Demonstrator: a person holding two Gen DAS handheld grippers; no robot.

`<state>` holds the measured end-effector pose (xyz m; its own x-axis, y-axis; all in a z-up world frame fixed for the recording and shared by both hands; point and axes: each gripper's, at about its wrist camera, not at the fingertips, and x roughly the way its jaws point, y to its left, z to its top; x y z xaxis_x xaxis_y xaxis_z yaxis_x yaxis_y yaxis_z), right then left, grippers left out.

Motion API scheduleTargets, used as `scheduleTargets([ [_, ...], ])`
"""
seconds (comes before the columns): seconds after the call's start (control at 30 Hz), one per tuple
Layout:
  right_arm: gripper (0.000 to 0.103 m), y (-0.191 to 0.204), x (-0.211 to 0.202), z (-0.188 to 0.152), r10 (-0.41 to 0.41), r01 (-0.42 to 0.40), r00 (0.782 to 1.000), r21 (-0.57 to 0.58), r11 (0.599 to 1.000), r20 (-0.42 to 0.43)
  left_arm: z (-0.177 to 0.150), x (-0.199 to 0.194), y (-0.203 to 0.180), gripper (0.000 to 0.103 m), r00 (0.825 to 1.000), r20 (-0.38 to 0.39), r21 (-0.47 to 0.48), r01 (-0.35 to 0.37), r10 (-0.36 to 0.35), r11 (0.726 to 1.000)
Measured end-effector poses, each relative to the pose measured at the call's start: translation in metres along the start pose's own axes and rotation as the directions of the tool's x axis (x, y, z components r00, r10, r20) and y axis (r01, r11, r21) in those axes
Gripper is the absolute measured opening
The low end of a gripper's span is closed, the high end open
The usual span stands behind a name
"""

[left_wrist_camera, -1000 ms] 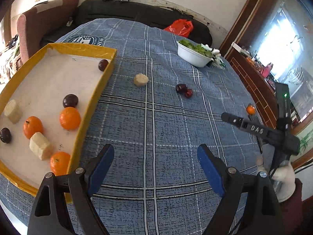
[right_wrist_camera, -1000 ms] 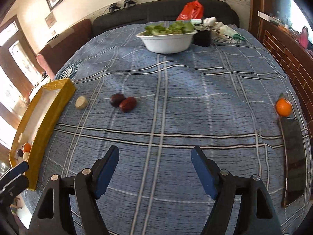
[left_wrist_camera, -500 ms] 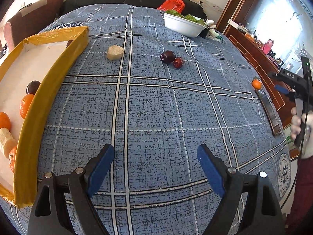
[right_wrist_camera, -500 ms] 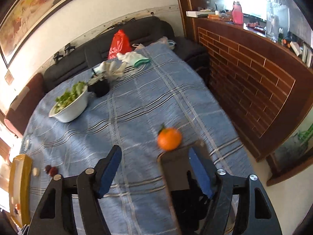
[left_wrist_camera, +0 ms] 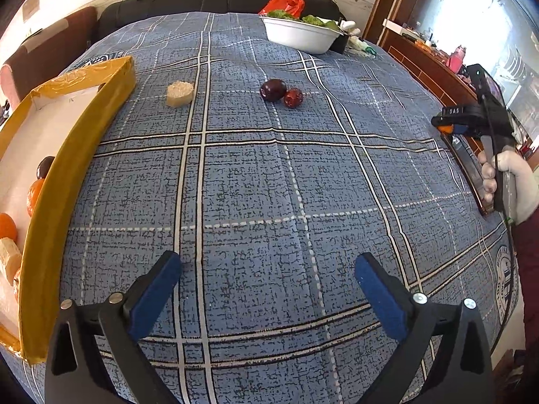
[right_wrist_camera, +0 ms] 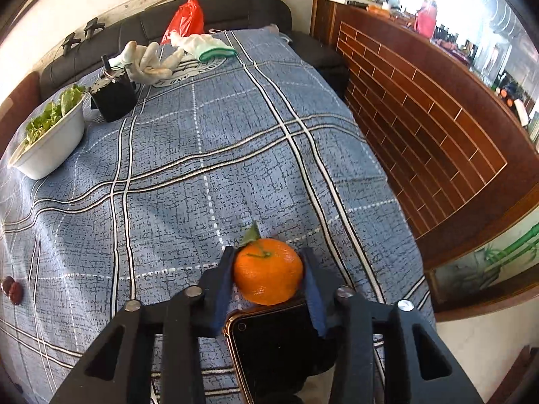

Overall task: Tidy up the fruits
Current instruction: 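Grasp the orange beside the black phone with the right tool, then grasp a round rice-cake slice with the left tool while the right tool holds the orange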

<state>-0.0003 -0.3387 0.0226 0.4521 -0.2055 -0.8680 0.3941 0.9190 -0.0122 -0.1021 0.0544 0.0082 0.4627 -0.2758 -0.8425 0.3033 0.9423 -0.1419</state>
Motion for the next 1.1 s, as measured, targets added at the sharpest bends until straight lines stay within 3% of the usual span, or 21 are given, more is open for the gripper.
scheduleTargets([
  [0.17, 0.04, 0.005, -0.028, -0.008, 0.122, -0.123, 0.992, 0.027, 0.992, 0.038, -0.002, 0.006, -0.013, 0.103, 0.997, -0.024, 0.073, -0.075, 0.077, 0.994],
  [0.27, 0.04, 0.029, -0.055, -0.027, 0.269, -0.269, 0.962, -0.008, 0.963, 0.044, -0.002, 0.008, -0.016, 0.103, 0.994, -0.032, 0.095, -0.098, 0.101, 0.991],
  [0.33, 0.04, 0.052, -0.07, -0.046, 0.364, -0.362, 0.931, -0.045, 0.931, 0.038, -0.001, 0.005, -0.011, 0.103, 0.997, -0.035, 0.079, -0.069, 0.072, 0.994],
  [0.47, 0.04, 0.098, -0.077, -0.075, 0.456, -0.451, 0.89, -0.112, 0.885, 0.021, 0.01, -0.011, 0.01, 0.102, 0.998, 0.003, -0.004, 0.057, -0.057, 0.998],
  [0.5, 0.04, 0.11, -0.077, -0.084, 0.466, -0.46, 0.884, -0.134, 0.878, 0.02, 0.014, -0.017, 0.013, 0.1, 0.998, 0.03, -0.003, 0.048, -0.048, 0.999],
  [0.57, 0.04, 0.126, -0.076, -0.096, 0.469, -0.459, 0.883, -0.164, 0.873, 0.023, 0.025, -0.03, 0.018, 0.085, 0.997, 0.08, 0.018, 0.011, -0.012, 1.0],
  [0.7, 0.04, 0.144, -0.067, -0.108, 0.497, -0.488, 0.867, -0.172, 0.856, 0.016, 0.052, -0.031, 0.03, 0.07, 0.993, 0.115, 0.024, -0.035, 0.032, 0.999],
  [0.87, 0.04, 0.141, -0.062, -0.11, 0.532, -0.52, 0.846, -0.16, 0.839, 0.043, 0.091, -0.002, 0.045, 0.068, 0.989, 0.093, 0.012, -0.116, 0.114, 0.993],
  [1.1, 0.041, 0.138, -0.055, -0.109, 0.527, -0.517, 0.848, -0.144, 0.844, 0.047, 0.127, 0.05, 0.057, 0.068, 0.979, 0.029, 0.033, -0.205, 0.204, 0.978],
])
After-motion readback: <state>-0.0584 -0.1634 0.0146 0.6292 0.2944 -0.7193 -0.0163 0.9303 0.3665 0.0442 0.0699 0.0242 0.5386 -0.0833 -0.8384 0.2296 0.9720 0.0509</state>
